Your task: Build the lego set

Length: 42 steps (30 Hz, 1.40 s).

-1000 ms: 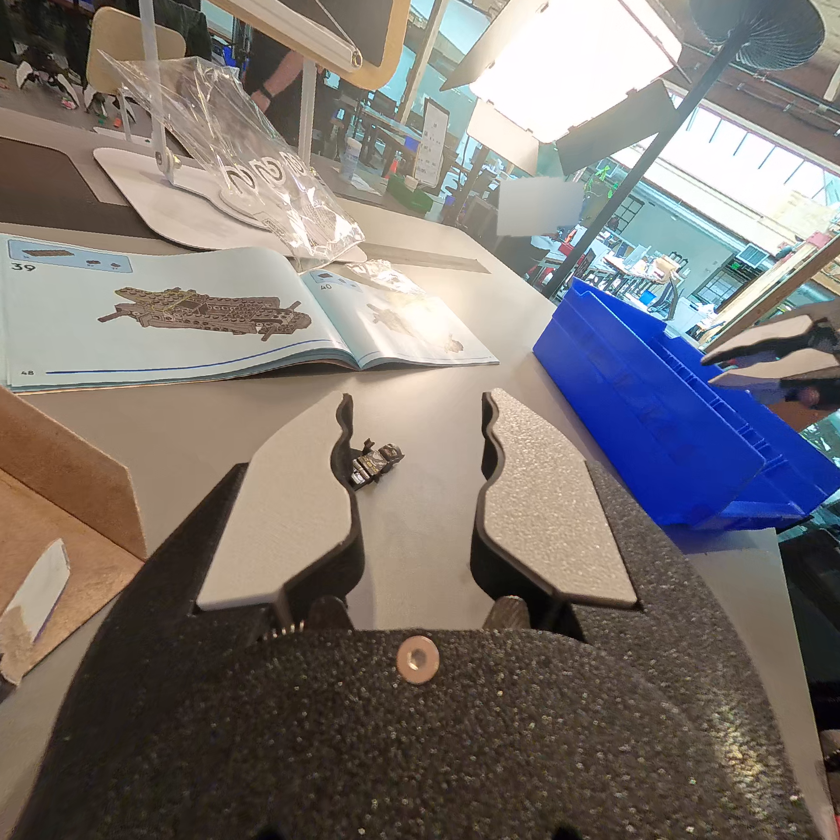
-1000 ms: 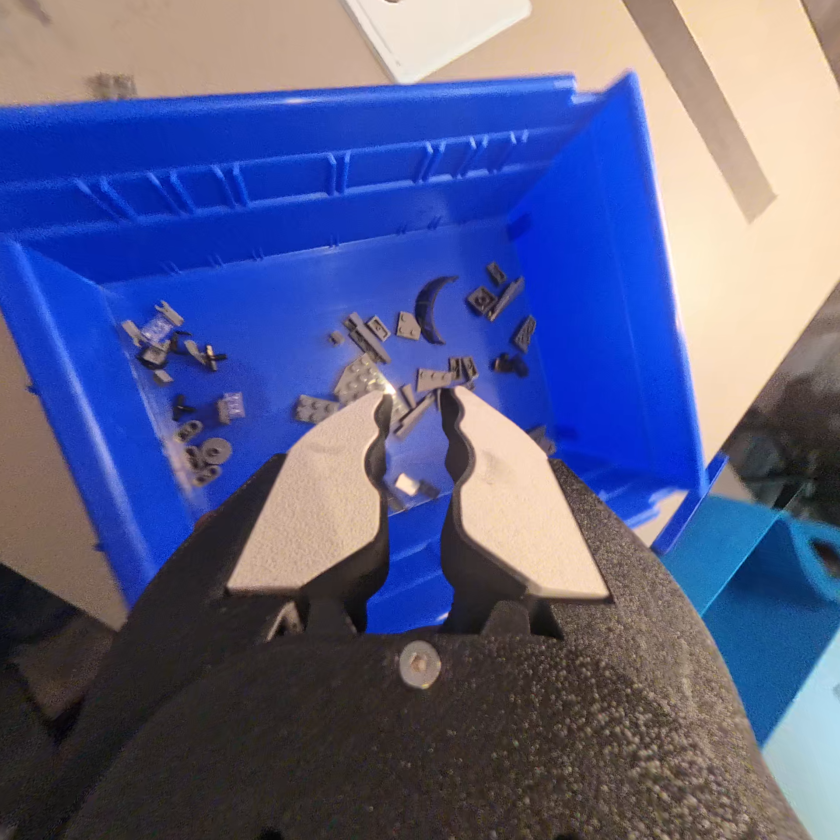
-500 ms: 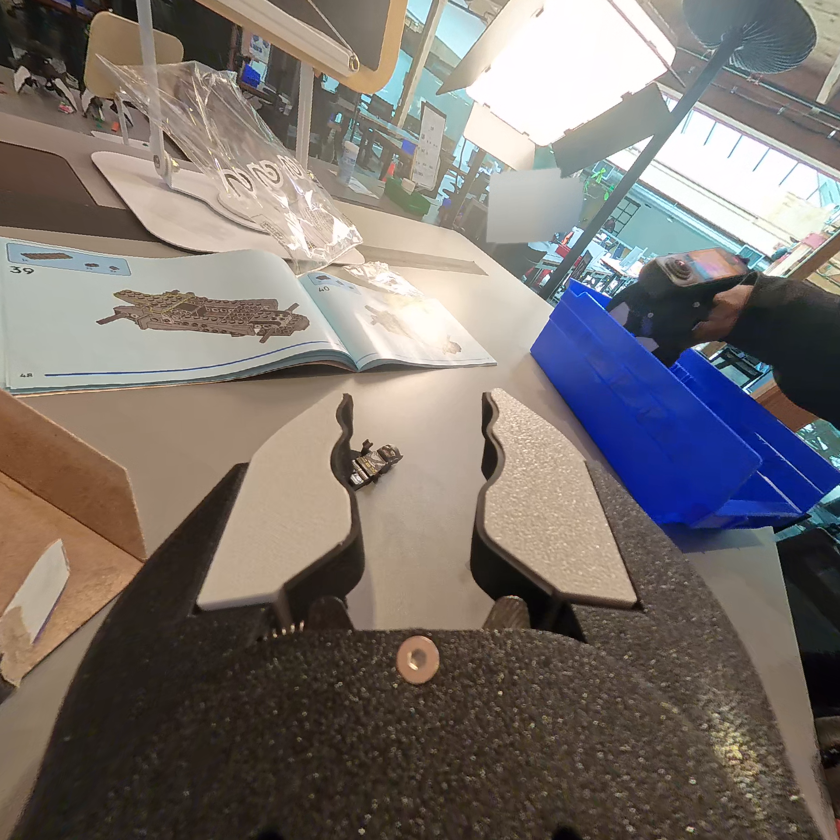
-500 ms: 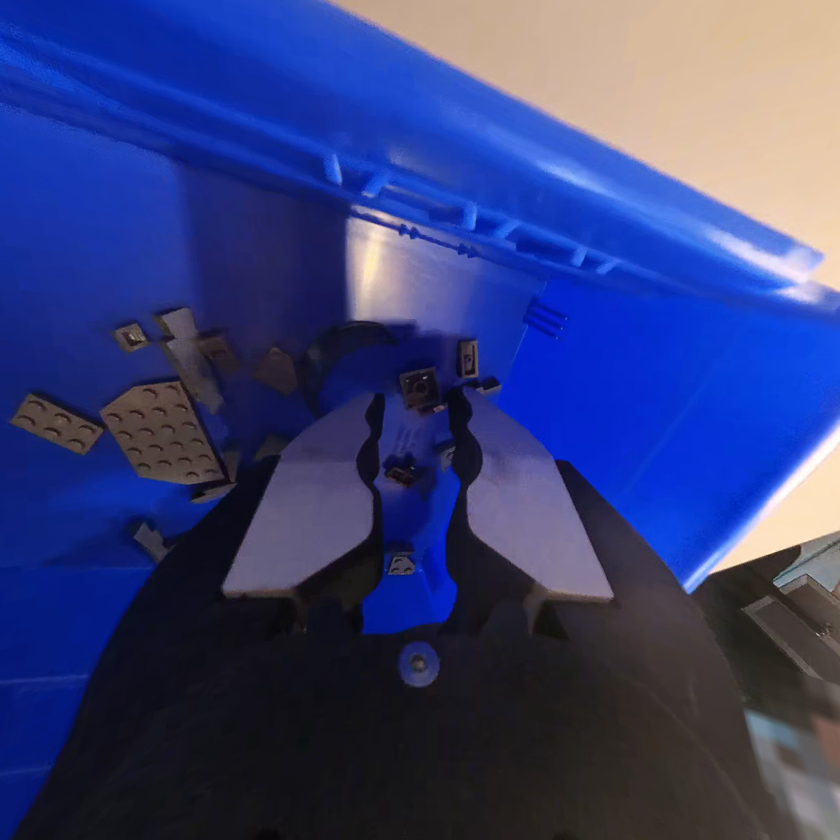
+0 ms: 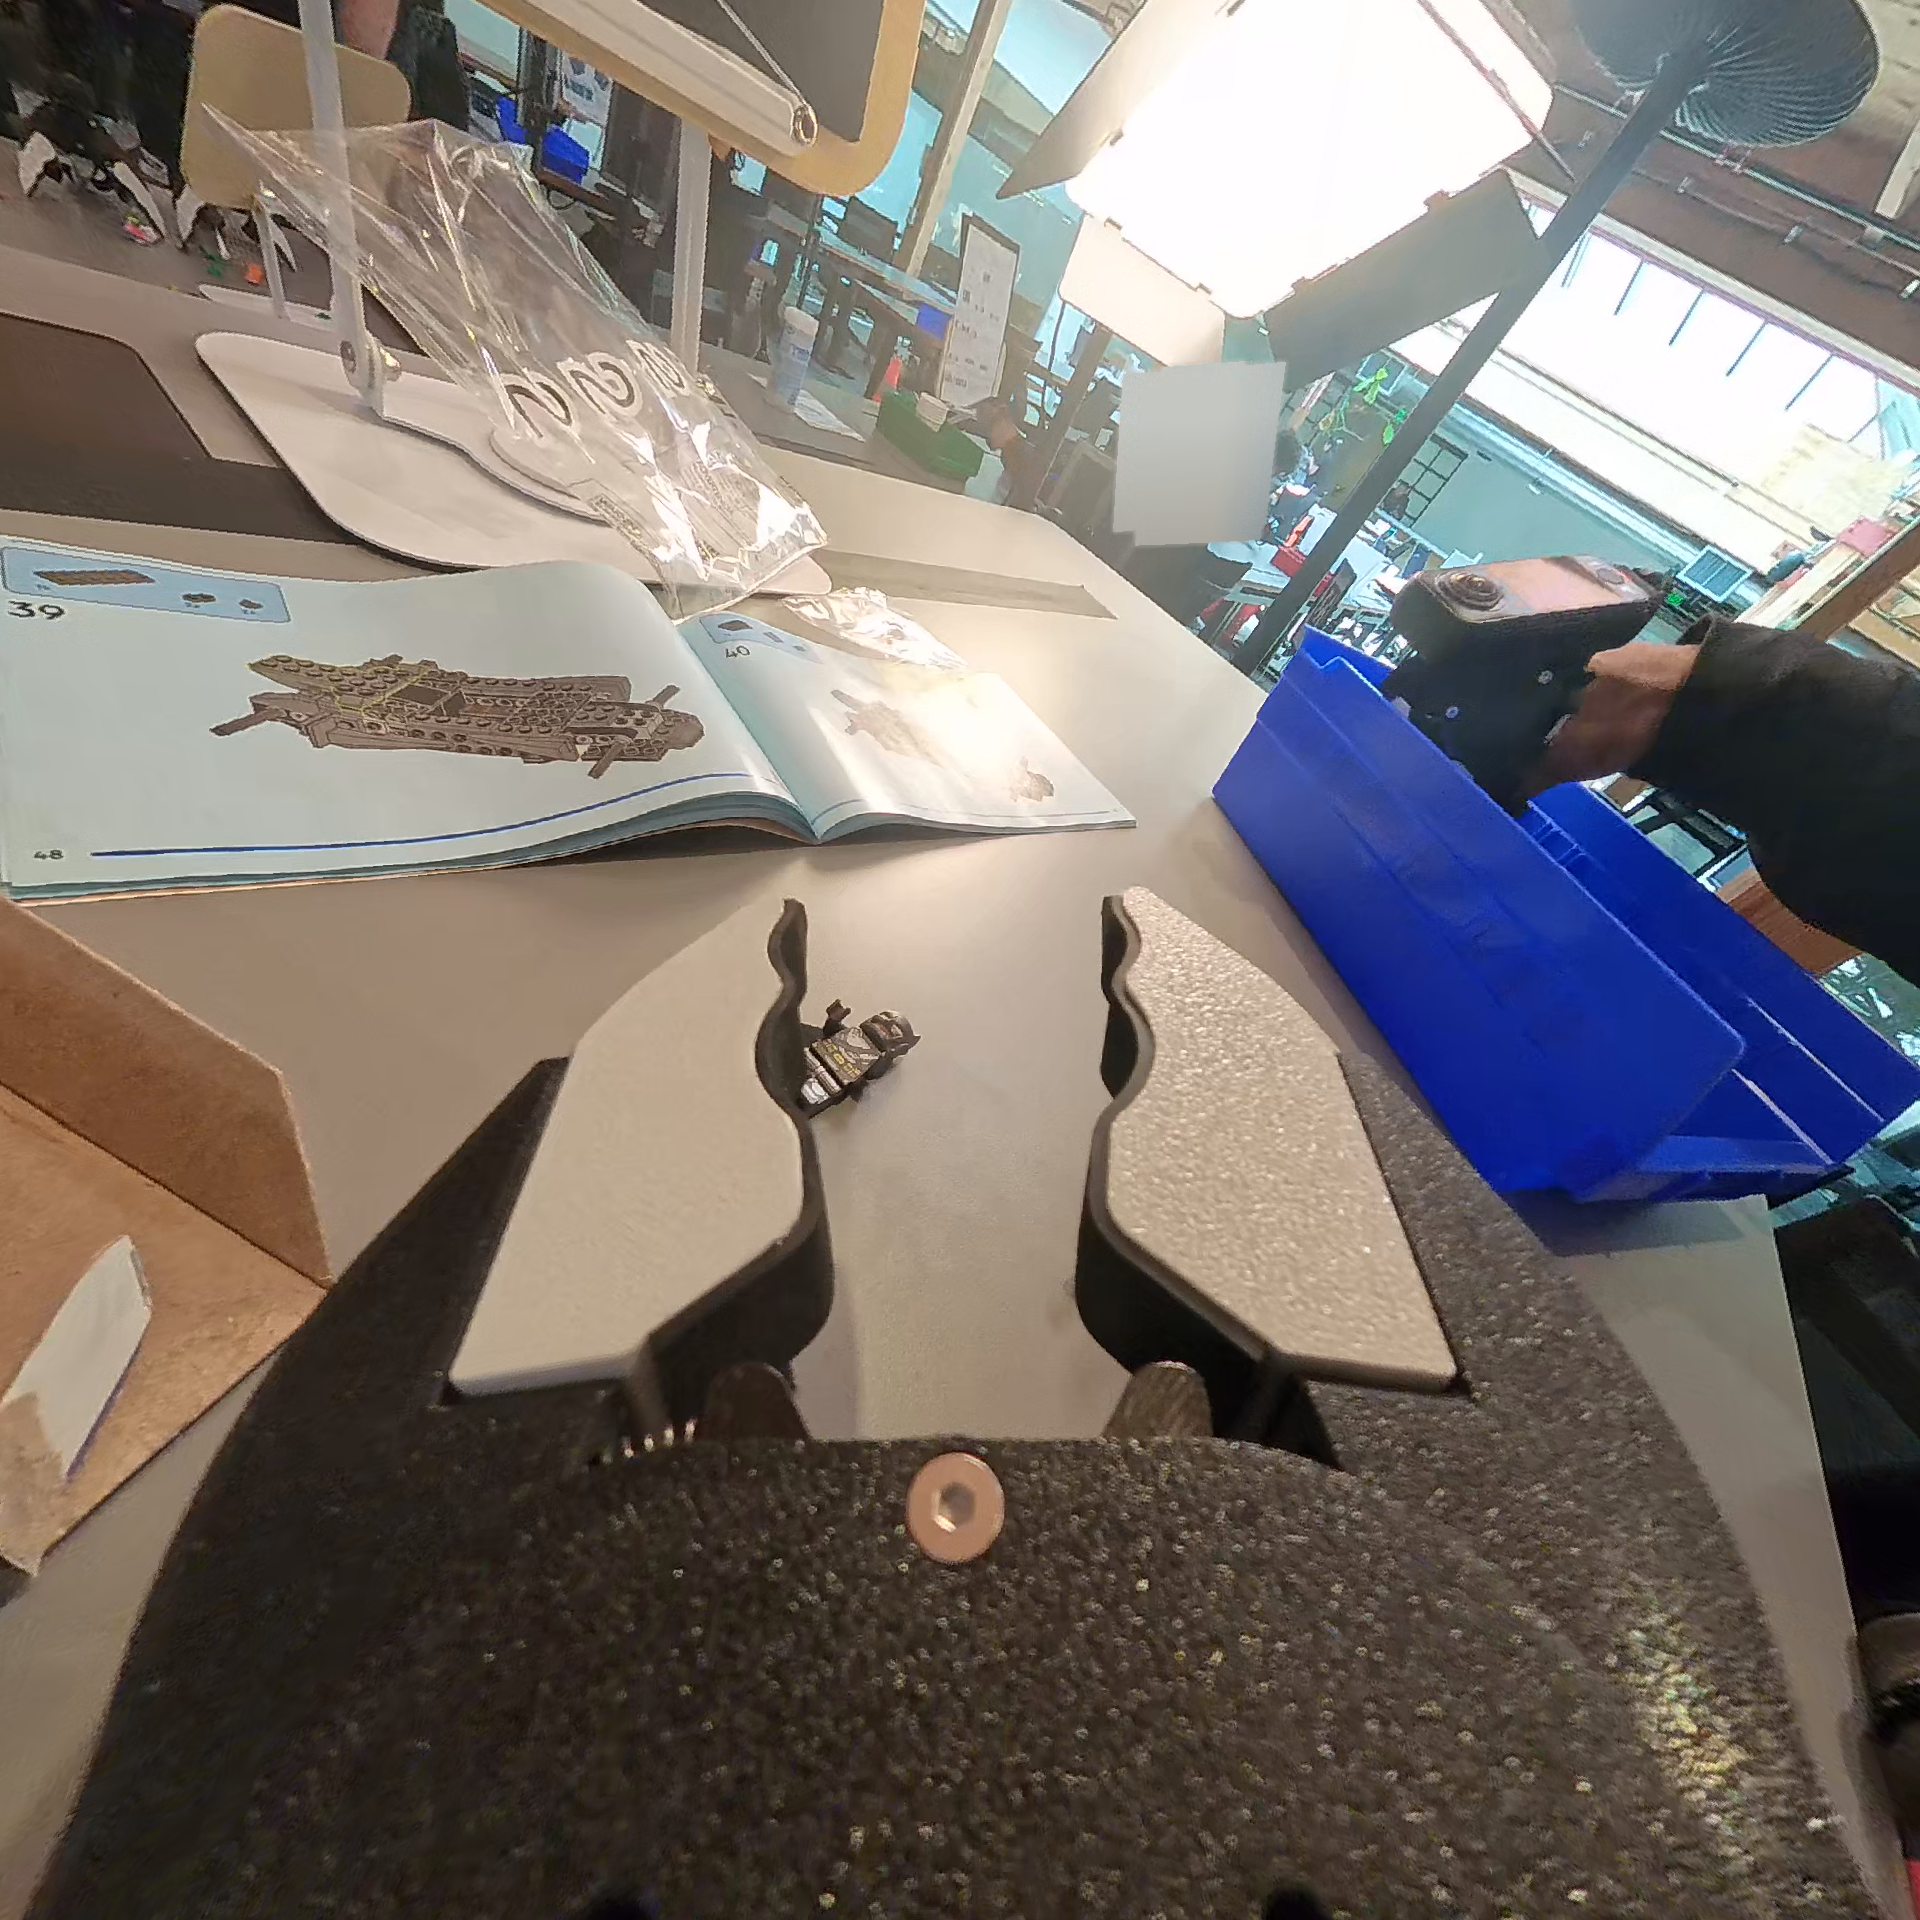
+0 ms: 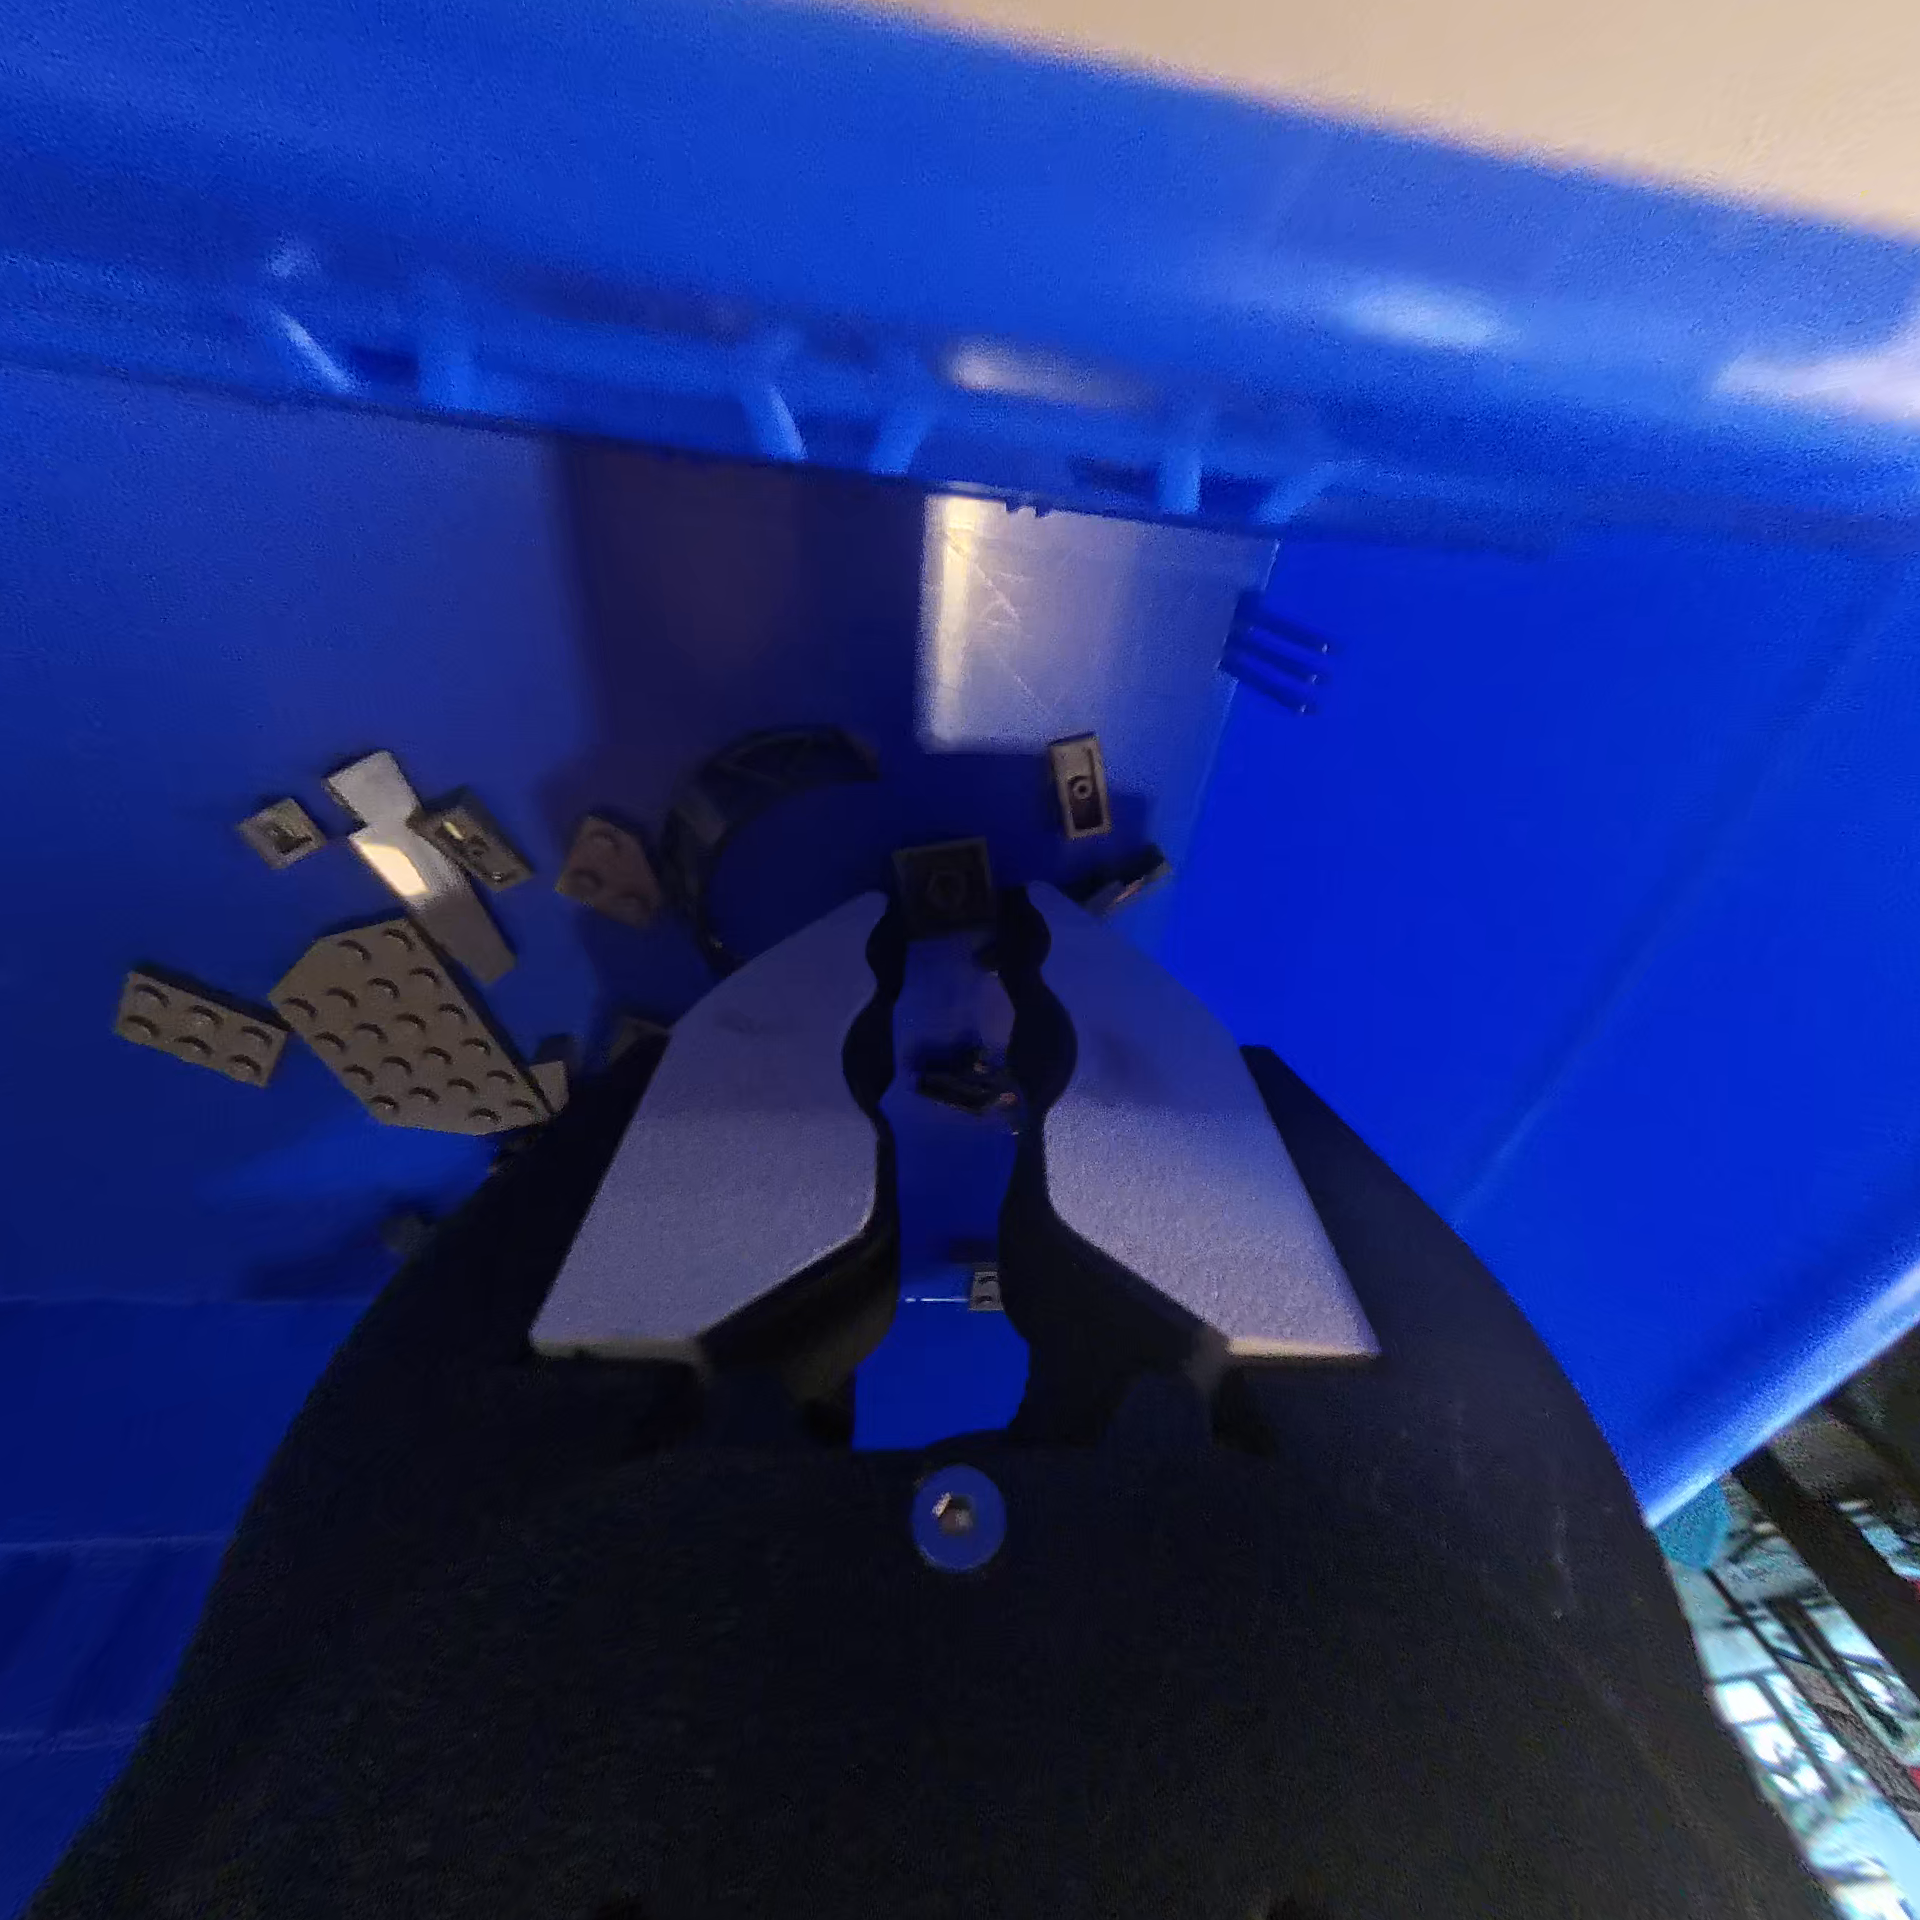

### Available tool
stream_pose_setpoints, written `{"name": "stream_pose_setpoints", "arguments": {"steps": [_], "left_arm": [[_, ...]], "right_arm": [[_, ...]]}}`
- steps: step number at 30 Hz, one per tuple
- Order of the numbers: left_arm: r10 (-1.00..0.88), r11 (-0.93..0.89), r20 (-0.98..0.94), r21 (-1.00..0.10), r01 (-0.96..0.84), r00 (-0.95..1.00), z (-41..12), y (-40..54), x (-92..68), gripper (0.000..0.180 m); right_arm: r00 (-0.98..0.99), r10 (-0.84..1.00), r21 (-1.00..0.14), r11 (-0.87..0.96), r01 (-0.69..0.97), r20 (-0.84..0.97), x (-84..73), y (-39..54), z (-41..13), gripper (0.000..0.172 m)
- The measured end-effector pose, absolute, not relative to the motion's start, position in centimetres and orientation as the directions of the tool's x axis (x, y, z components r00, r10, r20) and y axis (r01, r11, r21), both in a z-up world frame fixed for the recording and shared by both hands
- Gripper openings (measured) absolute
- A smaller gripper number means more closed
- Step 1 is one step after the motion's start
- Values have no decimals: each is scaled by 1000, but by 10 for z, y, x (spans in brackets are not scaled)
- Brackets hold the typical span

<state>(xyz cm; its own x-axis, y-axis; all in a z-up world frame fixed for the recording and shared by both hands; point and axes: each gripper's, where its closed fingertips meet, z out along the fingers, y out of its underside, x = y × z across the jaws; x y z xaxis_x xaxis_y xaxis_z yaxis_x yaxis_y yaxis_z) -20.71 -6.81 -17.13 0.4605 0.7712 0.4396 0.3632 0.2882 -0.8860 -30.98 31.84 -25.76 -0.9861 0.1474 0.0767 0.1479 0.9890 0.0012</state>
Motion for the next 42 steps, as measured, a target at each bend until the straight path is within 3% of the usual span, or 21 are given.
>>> {"name": "stream_pose_setpoints", "arguments": {"steps": [3, 8, 15, 19, 21, 23, 26, 30, 35, 42], "left_arm": [[773, 285, 437, -887, 363, 461, -172, -68, -207, 55], [776, 282, 433, -889, 362, 459, -172, -68, -207, 55], [781, 276, 427, -890, 363, 455, -172, -67, -207, 55], [784, 275, 422, -893, 356, 455, -172, -67, -206, 55], [783, 282, 424, -894, 349, 454, -170, -68, -205, 55], [781, 292, 429, -893, 342, 454, -169, -70, -205, 55], [777, 302, 436, -891, 339, 454, -169, -71, -205, 55], [777, 298, 434, -892, 340, 456, -169, -70, -204, 55], [779, 283, 427, -893, 349, 459, -170, -68, -205, 55], [778, 280, 429, -891, 358, 459, -171, -67, -205, 55]], "right_arm": [[-969, 239, -37, 971, 237, 63, -301, 318, -253, 17], [-910, 411, -201, 888, 412, -49, -266, 294, -215, 18], [-924, 278, -452, 810, 373, -262, -140, 204, -132, 17], [-947, 277, -560, 765, 319, -162, -104, 156, -136, 17], [-935, 324, -670, 663, 334, -146, -101, 135, -137, 17], [-896, 339, -758, 492, 428, -286, -92, 117, -134, 17], [-790, 389, -757, 279, 591, -474, -93, 114, -144, 17], [-633, 425, -670, 78, 738, -647, -98, 126, -158, 18], [-559, 384, -604, 7, 797, -734, -89, 129, -160, 17], [-420, 162, -442, -140, 886, -893, -79, 117, -147, 17]]}}
